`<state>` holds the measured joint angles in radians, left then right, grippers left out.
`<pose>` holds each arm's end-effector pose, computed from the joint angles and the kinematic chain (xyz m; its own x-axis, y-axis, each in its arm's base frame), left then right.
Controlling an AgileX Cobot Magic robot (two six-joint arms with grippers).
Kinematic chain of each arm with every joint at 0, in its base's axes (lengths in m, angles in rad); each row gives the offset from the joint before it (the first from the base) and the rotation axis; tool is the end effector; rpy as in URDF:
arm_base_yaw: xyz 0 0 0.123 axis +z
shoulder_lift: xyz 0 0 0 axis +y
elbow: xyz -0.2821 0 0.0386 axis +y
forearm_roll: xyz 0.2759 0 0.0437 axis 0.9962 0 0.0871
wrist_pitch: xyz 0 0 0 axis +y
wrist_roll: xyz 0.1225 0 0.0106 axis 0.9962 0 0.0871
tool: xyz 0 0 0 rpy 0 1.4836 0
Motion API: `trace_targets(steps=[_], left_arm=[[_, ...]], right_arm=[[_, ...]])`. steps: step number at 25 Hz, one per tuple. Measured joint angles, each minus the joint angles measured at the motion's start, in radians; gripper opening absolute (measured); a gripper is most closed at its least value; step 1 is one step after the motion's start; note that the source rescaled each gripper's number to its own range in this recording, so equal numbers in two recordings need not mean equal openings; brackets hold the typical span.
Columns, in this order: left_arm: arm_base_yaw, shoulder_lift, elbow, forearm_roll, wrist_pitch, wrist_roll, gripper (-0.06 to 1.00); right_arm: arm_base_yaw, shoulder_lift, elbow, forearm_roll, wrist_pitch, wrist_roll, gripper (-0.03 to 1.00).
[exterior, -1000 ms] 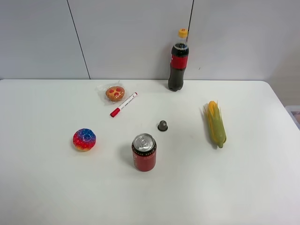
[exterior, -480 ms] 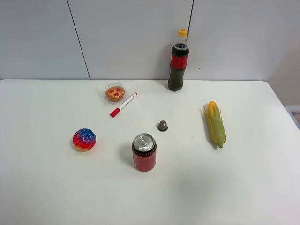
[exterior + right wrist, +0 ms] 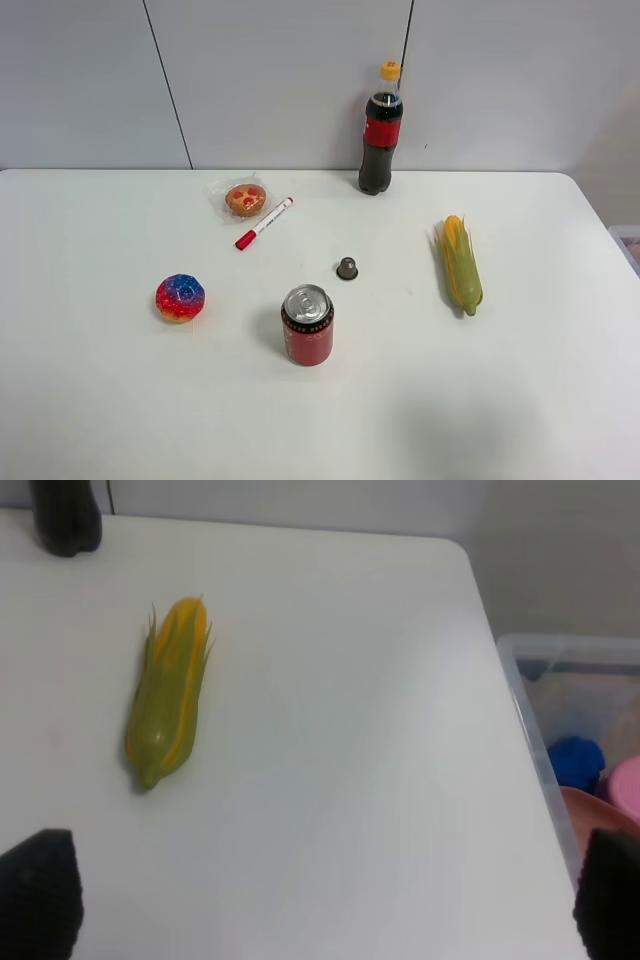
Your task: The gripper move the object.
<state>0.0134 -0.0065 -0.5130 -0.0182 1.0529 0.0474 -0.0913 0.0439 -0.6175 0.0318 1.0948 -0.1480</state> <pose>0.0463 -0.0013 0.2815 -0.4311 0.0326 -0.9017 0.0174 0.9995 0.0278 0.0395 -0.0001 0.3086 -0.4236 -0.0948 -0.9009 0.0093 0.9940 -0.1089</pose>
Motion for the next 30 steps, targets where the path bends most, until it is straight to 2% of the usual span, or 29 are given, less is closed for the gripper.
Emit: trace_targets(steps=[9, 21, 30], left_arm=[[0.0, 0.0, 0.0, 0.0, 0.0, 0.0, 1.0], [0.0, 0.0, 0.0, 0.0, 0.0, 0.0, 1.0], [0.0, 0.0, 0.0, 0.0, 0.0, 0.0, 1.0]], right_arm=[[0.0, -0.046, 0.054, 0.042, -0.003, 0.034, 1.0], [0.0, -0.046, 0.12, 0.026, -0.026, 0.045, 1.0], [0.0, -0.046, 0.12, -0.032, -0.026, 0.128, 1.0]])
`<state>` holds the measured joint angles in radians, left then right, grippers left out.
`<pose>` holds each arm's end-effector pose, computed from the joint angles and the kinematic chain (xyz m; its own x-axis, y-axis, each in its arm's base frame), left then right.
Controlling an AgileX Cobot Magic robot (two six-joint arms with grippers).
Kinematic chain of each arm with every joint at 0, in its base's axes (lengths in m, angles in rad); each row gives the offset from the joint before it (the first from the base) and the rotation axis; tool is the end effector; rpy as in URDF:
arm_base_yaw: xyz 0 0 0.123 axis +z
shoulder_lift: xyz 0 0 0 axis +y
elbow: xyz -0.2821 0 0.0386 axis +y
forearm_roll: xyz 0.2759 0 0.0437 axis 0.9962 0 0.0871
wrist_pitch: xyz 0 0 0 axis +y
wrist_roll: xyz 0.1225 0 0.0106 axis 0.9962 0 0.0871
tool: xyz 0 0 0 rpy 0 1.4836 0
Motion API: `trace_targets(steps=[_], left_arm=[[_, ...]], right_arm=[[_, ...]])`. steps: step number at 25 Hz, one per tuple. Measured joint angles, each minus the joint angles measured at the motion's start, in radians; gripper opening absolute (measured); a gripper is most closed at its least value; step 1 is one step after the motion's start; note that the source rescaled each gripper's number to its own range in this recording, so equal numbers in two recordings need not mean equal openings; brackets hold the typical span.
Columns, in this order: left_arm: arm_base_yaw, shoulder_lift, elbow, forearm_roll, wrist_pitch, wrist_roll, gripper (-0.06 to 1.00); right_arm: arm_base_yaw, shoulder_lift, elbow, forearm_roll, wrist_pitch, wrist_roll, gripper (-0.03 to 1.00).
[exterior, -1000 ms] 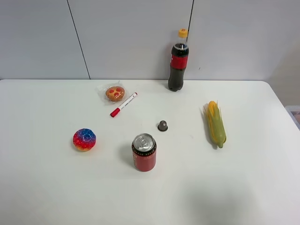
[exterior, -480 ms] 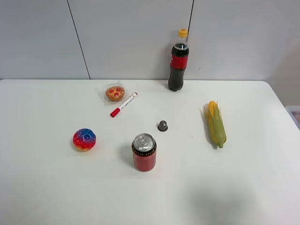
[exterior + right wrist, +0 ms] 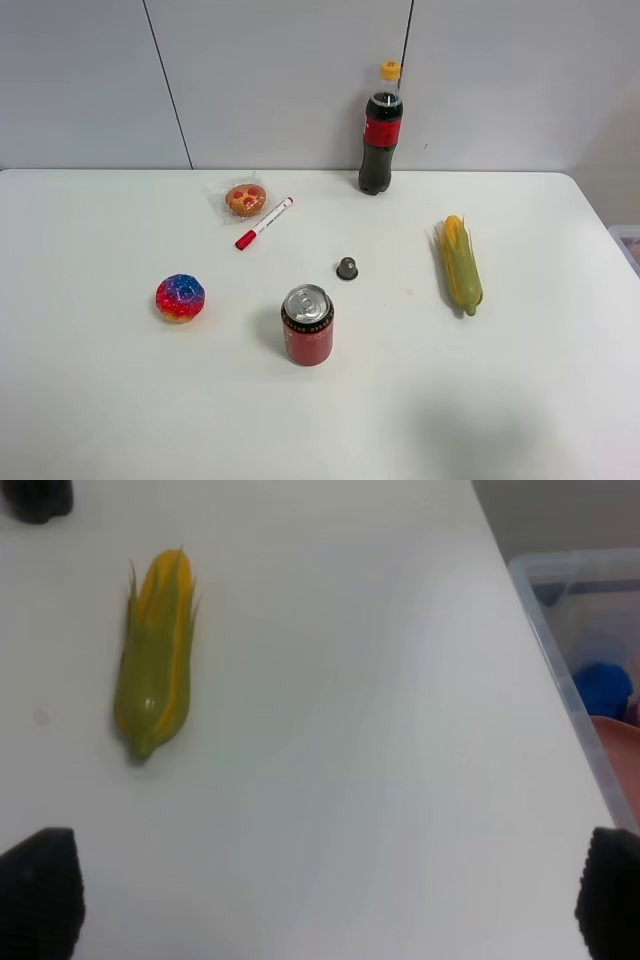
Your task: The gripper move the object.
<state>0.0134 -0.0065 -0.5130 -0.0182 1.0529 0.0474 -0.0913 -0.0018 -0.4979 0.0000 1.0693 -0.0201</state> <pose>0.0463 -0.0013 0.2815 -0.4311 0.0326 -0.9017 0.0174 0.9995 0.0278 0.0477 -0.0044 0.2745 -0.4637 0.0223 -0.8857 0.0819 0.9965 -0.0178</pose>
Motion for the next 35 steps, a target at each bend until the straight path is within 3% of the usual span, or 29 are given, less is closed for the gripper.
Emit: trace_targets(steps=[35], left_arm=[[0.0, 0.0, 0.0, 0.0, 0.0, 0.0, 1.0]], right_arm=[[0.0, 0.0, 0.001, -0.006, 0.0, 0.02, 1.0]])
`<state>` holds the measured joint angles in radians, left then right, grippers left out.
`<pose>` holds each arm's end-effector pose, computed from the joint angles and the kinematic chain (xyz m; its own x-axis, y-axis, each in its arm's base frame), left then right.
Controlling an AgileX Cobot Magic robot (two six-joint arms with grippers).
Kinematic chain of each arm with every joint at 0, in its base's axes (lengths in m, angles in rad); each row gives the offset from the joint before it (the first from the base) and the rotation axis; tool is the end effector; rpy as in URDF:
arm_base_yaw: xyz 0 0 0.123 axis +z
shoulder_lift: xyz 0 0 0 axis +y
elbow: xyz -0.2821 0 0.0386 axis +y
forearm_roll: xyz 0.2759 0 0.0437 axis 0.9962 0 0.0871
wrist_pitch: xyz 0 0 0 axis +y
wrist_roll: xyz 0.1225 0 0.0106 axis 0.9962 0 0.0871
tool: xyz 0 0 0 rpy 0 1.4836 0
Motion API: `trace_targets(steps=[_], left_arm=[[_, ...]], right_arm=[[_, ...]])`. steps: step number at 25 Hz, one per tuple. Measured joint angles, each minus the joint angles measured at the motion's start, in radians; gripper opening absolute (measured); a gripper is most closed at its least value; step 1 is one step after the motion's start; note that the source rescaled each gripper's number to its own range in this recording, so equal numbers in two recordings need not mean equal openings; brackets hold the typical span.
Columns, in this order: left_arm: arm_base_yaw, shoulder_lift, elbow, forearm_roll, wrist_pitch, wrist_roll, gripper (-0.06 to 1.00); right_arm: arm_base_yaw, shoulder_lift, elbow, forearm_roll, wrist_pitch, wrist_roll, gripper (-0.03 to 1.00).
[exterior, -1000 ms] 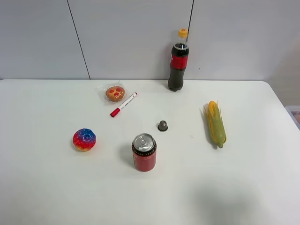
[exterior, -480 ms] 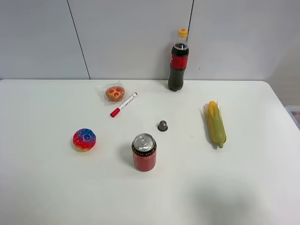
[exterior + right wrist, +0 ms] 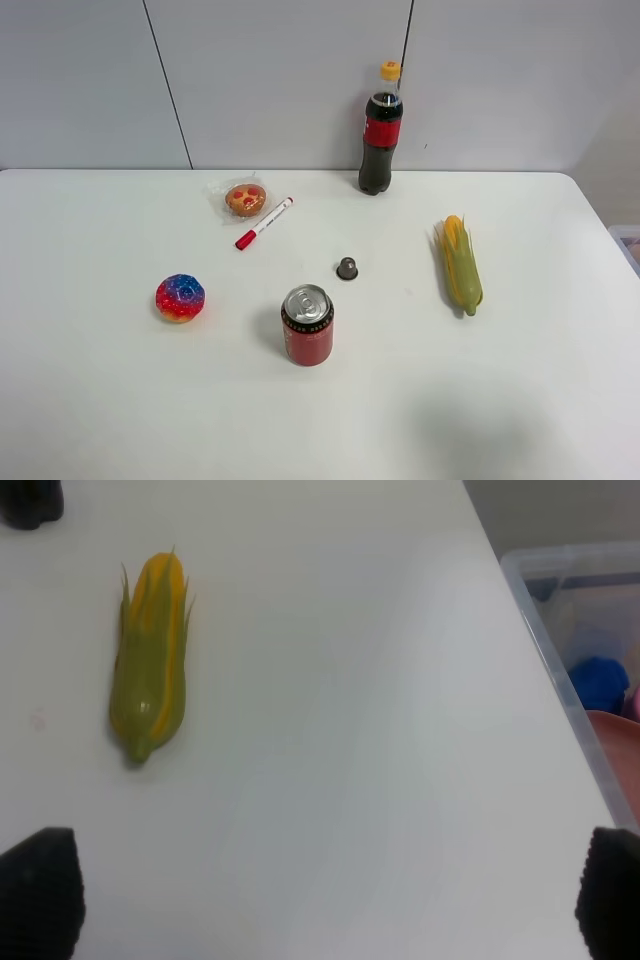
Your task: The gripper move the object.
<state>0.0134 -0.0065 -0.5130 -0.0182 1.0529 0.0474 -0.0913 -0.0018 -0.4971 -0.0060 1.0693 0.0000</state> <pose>0.0463 -0.0013 0.2815 -0.4311 0.0326 -0.9017 0.0174 0.9995 0.0278 0.0478 -0.0050 0.2742 -0.4630 0.0395 -0.8855 0.0945 0.9955 -0.0050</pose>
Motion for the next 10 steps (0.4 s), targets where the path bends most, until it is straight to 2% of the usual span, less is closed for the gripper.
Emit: trace_targets(steps=[10], left_arm=[[0.0, 0.0, 0.0, 0.0, 0.0, 0.0, 1.0]], right_arm=[[0.0, 0.0, 0.0, 0.0, 0.0, 0.0, 1.0]])
